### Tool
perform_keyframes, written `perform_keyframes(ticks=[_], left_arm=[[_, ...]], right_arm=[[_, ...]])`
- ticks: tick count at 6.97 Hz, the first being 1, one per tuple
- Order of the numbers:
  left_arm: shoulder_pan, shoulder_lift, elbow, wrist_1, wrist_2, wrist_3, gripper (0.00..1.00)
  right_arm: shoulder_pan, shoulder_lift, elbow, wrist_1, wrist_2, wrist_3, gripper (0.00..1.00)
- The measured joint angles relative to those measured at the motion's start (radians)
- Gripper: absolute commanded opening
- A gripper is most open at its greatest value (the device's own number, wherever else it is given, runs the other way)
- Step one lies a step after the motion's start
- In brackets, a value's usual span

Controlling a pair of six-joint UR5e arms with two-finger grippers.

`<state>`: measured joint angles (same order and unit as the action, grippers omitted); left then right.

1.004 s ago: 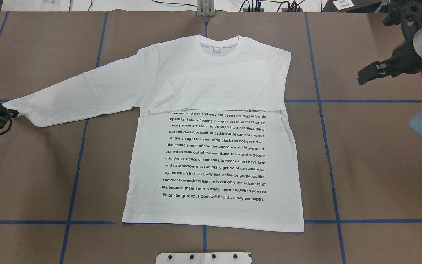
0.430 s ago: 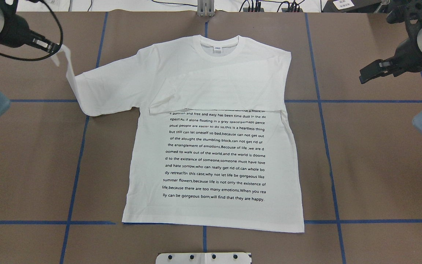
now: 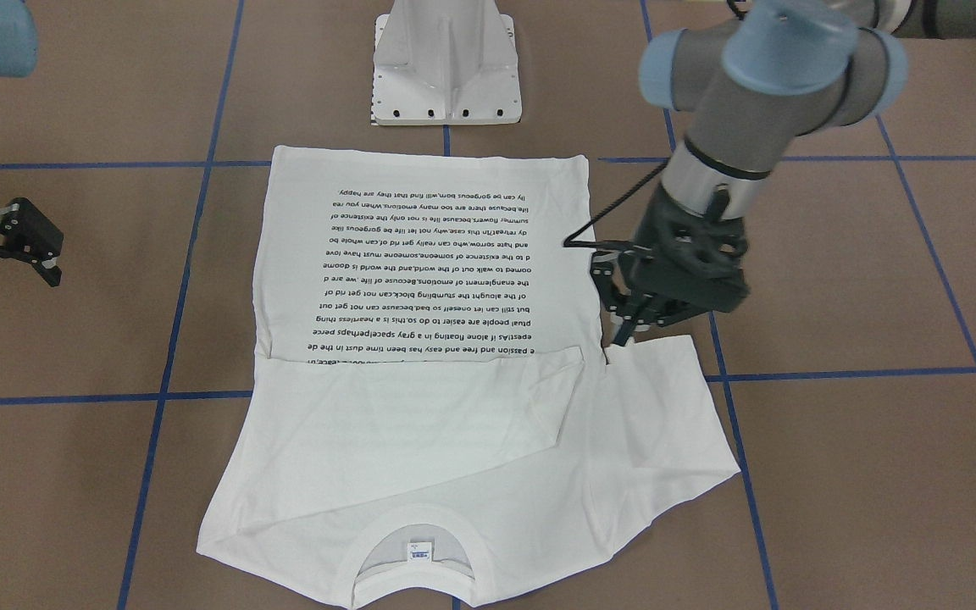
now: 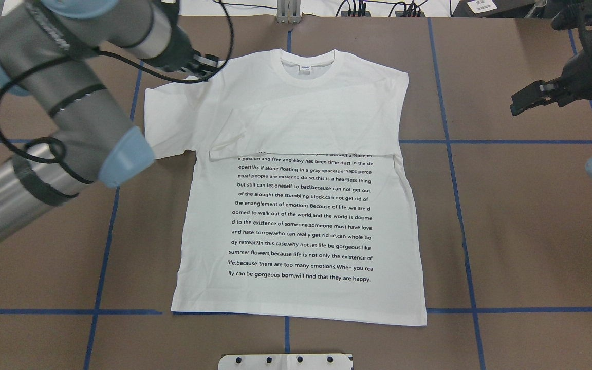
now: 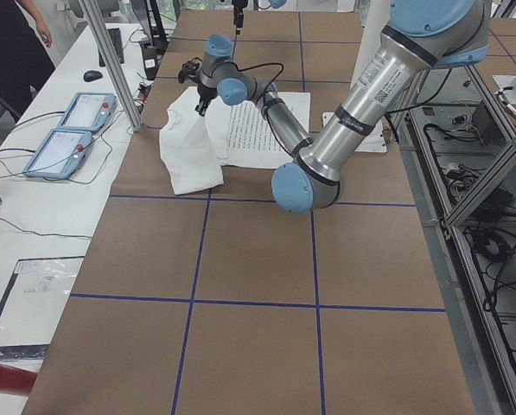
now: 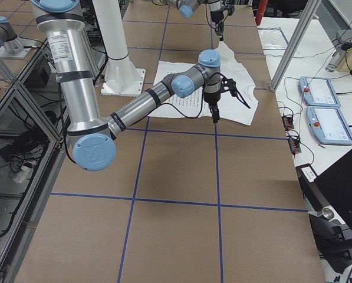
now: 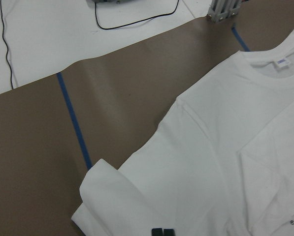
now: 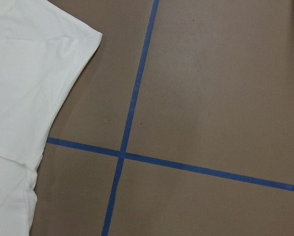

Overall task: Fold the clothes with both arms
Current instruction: 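Fold the sleeve across the shirt body with the left gripper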

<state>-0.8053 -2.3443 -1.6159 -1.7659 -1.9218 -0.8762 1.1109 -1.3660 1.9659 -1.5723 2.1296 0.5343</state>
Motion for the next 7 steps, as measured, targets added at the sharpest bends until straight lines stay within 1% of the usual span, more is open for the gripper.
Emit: perform_keyframes(ticks=[1,2,3,4,5,7], left_arm=[[0.086,-0.145,0.135,-0.011,0.058,-0.124,0.00],[0.161,-0.265,0.268,-0.050,0.110,-0.225,0.00],[0.218,-0.343,0.372,-0.106,0.153,-0.291,0.00],[0.260,-0.382,0.429,-0.140,0.181,-0.323,0.11],[0.289,-0.394,0.452,-0.165,0.194,-0.334,0.99],[0.309,-0.348,0.451,-0.278,0.203,-0.311,1.00]], right_arm=[[0.004,0.000,-0.001,0.000,0.001,0.003,1.00],[0.009,-0.001,-0.002,0.000,0.001,0.005,1.00],[0.014,-0.001,-0.003,0.000,0.001,0.009,1.00],[0.018,-0.001,-0.003,0.000,0.002,0.016,1.00],[0.019,-0.001,-0.004,0.000,0.001,0.027,1.00],[0.019,0.002,-0.003,0.001,0.002,0.049,1.00]])
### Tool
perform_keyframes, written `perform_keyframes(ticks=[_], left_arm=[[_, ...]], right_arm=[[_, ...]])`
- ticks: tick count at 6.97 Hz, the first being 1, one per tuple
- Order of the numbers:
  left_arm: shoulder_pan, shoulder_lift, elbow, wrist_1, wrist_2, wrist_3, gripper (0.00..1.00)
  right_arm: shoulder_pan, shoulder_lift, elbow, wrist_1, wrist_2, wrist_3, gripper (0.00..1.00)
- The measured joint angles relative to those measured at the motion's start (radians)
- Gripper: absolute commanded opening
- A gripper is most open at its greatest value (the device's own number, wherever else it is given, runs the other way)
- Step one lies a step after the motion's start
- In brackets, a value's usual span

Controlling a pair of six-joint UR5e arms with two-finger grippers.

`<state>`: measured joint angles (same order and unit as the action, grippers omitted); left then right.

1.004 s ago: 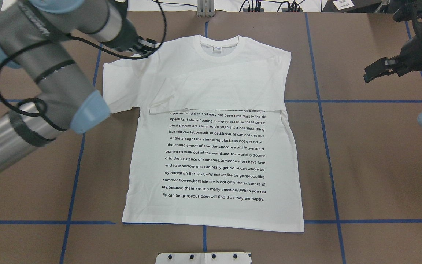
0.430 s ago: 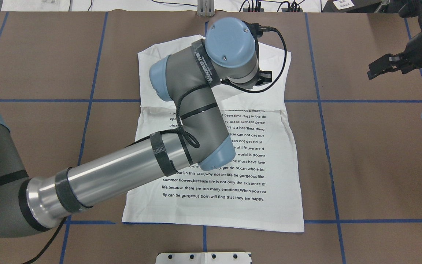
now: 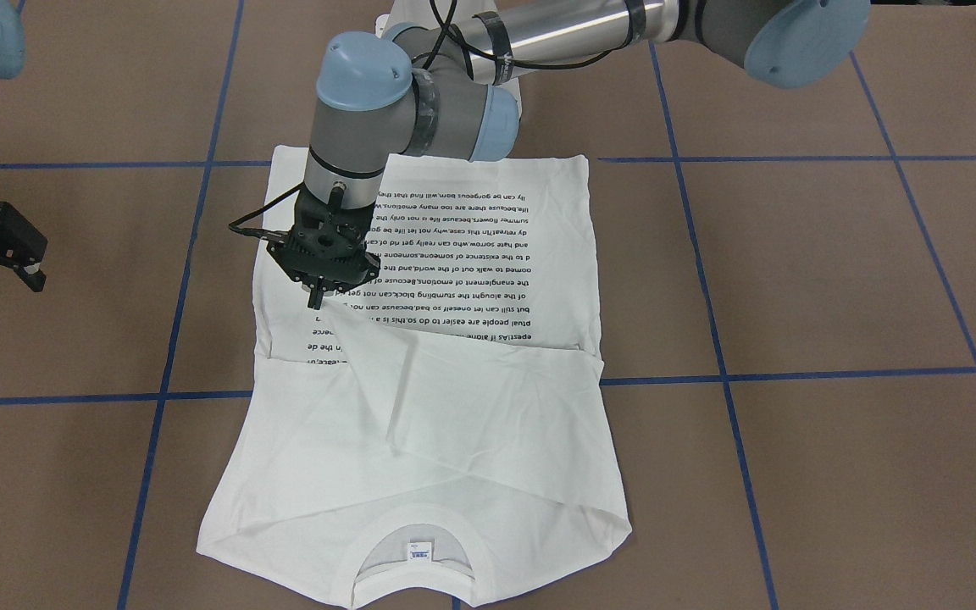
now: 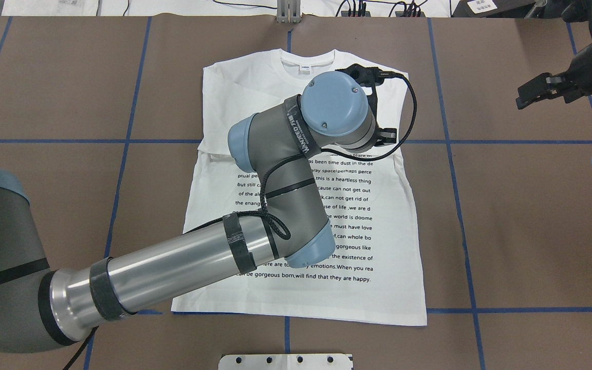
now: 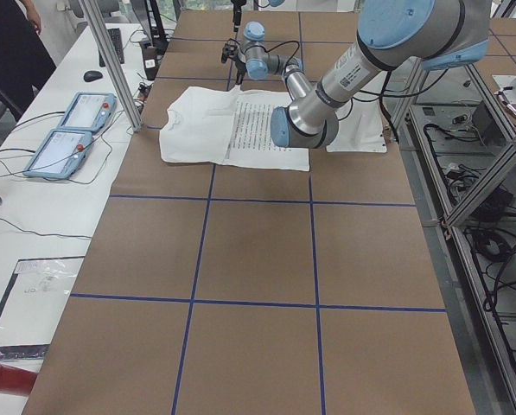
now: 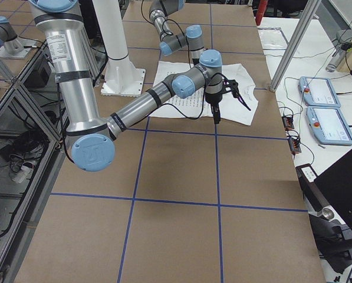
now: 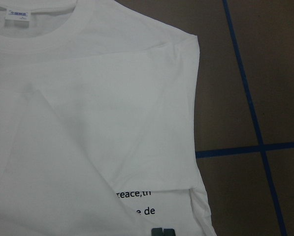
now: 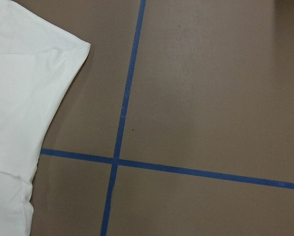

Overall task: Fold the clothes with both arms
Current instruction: 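Fold the sleeve across the shirt body with the left gripper, then release the sleeve and move both grippers to the shirt hem corners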

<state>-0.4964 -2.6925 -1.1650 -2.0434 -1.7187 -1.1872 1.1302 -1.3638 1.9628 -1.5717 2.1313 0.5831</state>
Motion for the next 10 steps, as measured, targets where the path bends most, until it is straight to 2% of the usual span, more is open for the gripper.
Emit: perform_keyframes(ticks=[1,2,4,5,7,8,10], left_arm=[[-0.002,0.029,-0.038,0.014,0.003,0.067,1.00],[-0.005,0.076,-0.122,0.076,-0.008,0.151,1.00],[-0.019,0.268,-0.360,0.136,-0.086,0.260,1.00],[-0.024,0.390,-0.475,0.145,-0.099,0.278,1.00],[-0.019,0.629,-0.657,0.143,-0.078,0.278,1.00],[0.008,0.726,-0.721,0.140,-0.040,0.256,1.00],[0.138,0.890,-0.813,0.139,0.047,0.137,1.00]], right_arm=[[-0.004,-0.001,0.005,0.016,0.001,0.046,1.00],[-0.023,-0.012,0.008,0.069,0.001,0.128,1.00],[-0.133,-0.086,0.036,0.250,-0.032,0.356,1.00],[-0.236,-0.142,0.093,0.287,-0.108,0.464,1.00],[-0.539,-0.275,0.239,0.306,-0.352,0.707,1.00],[-0.698,-0.335,0.291,0.308,-0.474,0.816,1.00],[-0.933,-0.412,0.349,0.309,-0.640,0.973,1.00]])
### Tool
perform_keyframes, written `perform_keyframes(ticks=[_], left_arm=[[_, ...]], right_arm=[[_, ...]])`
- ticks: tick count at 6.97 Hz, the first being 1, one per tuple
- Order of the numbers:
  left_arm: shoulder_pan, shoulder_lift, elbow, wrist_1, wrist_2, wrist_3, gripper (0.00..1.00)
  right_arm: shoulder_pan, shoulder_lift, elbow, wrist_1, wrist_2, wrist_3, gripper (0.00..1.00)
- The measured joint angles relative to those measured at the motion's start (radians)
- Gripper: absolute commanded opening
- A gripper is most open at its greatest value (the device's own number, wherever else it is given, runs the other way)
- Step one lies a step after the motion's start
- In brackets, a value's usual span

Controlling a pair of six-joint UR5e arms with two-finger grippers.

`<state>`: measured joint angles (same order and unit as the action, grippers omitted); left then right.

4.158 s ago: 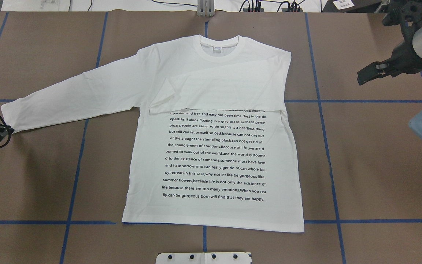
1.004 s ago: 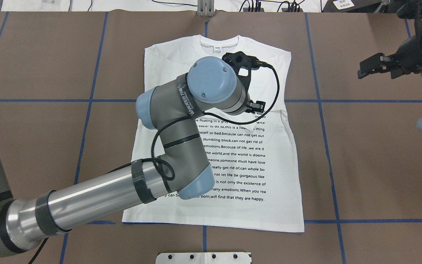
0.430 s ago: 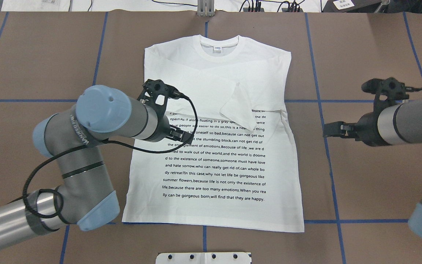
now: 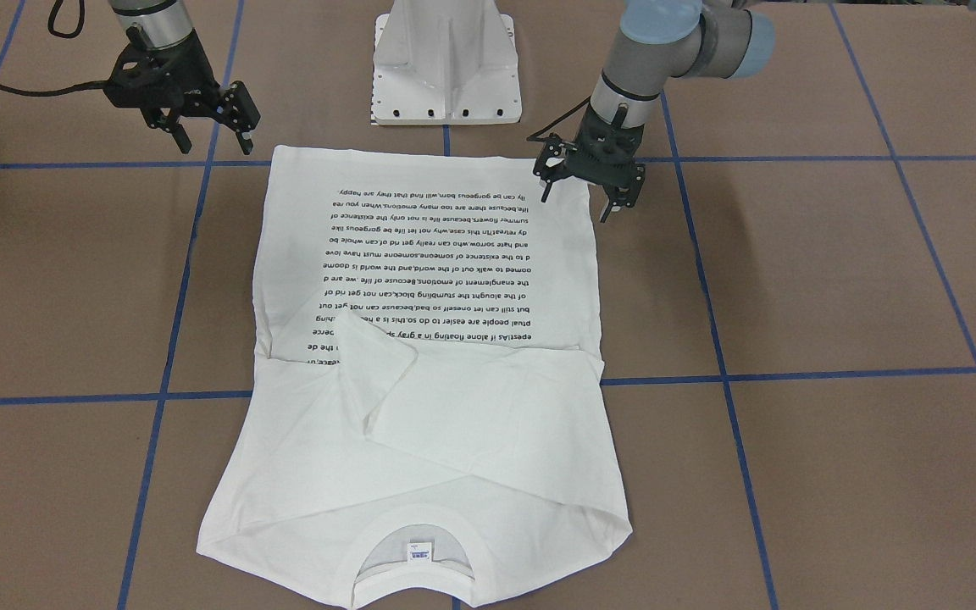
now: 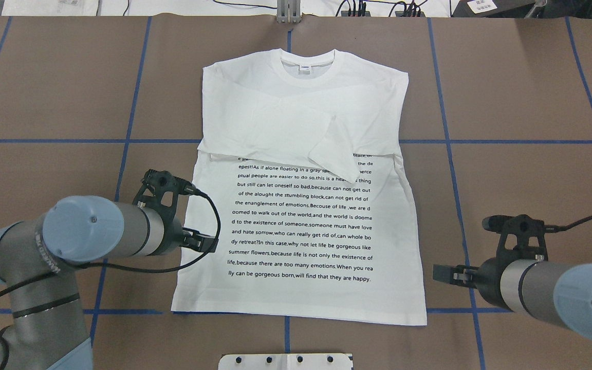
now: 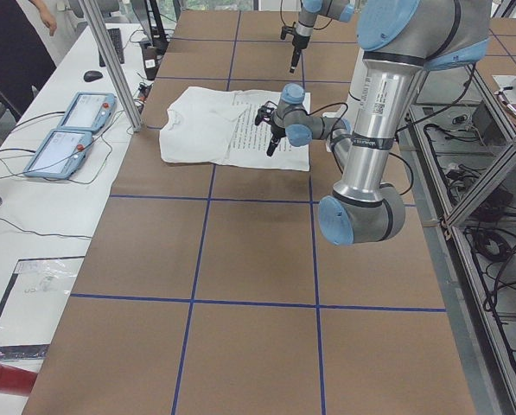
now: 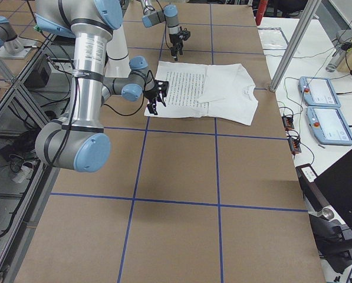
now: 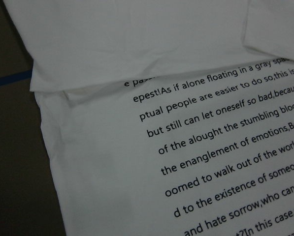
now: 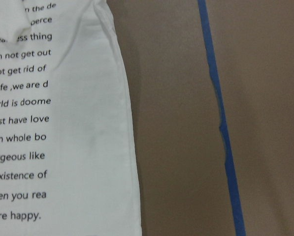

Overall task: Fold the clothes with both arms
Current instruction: 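Release the sleeve and move both grippers to the shirt hem corners, then grasp both hem corners with the left and right grippers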

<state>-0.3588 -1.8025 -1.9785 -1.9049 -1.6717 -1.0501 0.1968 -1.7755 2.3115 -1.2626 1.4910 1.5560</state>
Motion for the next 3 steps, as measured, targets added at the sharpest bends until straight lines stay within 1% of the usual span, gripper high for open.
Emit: perform_keyframes(ticks=[1,2,3], left_arm=[[0.067,0.048,-0.015,0.002,0.038,-0.070,0.98],[0.124,0.075,-0.020,0.005,0.059,-0.124,0.81],[0.166,0.092,-0.021,0.008,0.071,-0.160,0.61]], right_arm=[[-0.066,-0.013,0.008,0.000,-0.046,0.040,1.00],[-0.097,-0.017,0.011,0.000,-0.065,0.056,1.00],[-0.109,-0.019,0.012,0.000,-0.071,0.061,1.00]])
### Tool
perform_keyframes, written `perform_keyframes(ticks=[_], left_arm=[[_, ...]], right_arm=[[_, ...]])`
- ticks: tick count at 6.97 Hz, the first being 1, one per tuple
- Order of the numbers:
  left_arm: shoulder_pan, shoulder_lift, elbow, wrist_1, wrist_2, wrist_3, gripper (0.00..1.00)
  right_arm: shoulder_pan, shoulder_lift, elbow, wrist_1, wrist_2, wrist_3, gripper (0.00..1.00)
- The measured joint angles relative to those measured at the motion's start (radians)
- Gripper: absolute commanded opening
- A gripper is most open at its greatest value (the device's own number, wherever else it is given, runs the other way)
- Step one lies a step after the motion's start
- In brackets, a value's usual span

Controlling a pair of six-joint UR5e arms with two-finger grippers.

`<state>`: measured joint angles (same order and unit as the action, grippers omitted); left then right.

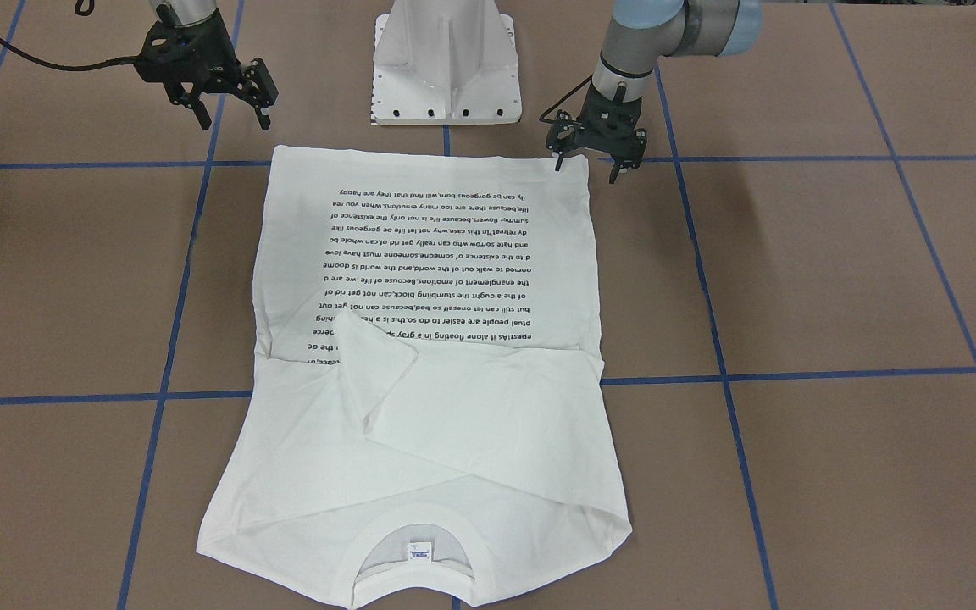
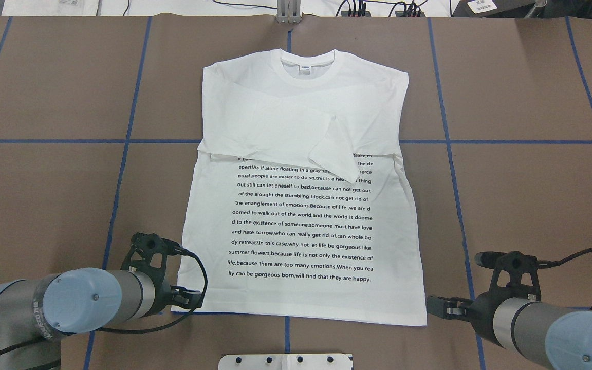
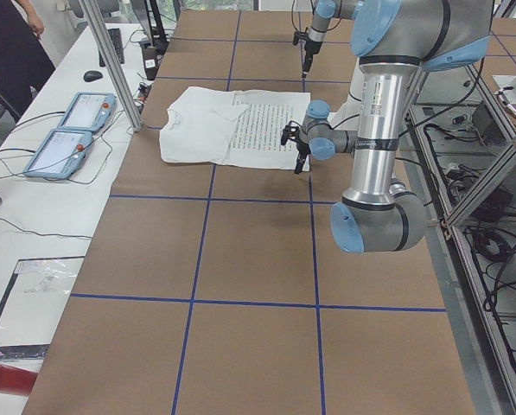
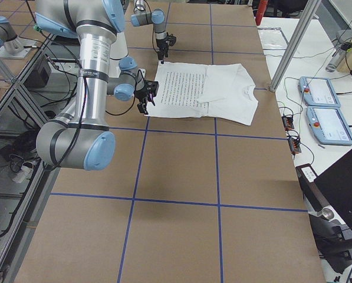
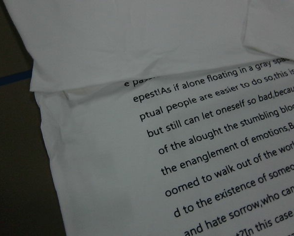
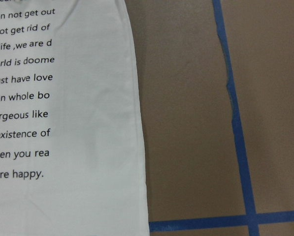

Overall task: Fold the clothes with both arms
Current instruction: 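Grasp both hem corners with the left and right grippers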

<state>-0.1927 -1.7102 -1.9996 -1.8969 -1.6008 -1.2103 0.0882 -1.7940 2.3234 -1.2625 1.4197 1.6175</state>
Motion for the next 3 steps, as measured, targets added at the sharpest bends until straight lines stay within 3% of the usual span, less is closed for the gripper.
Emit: perform_keyframes(ticks=[2,3], left_arm=[[0.039,0.009,-0.003,0.003,0.010,-0.039,0.12],[0.043,0.010,-0.009,0.006,0.011,-0.047,0.00]], right_arm=[[-0.005,-0.001,0.000,0.000,-0.003,0.002,1.00],[-0.005,-0.001,0.000,0.000,-0.004,0.002,1.00]])
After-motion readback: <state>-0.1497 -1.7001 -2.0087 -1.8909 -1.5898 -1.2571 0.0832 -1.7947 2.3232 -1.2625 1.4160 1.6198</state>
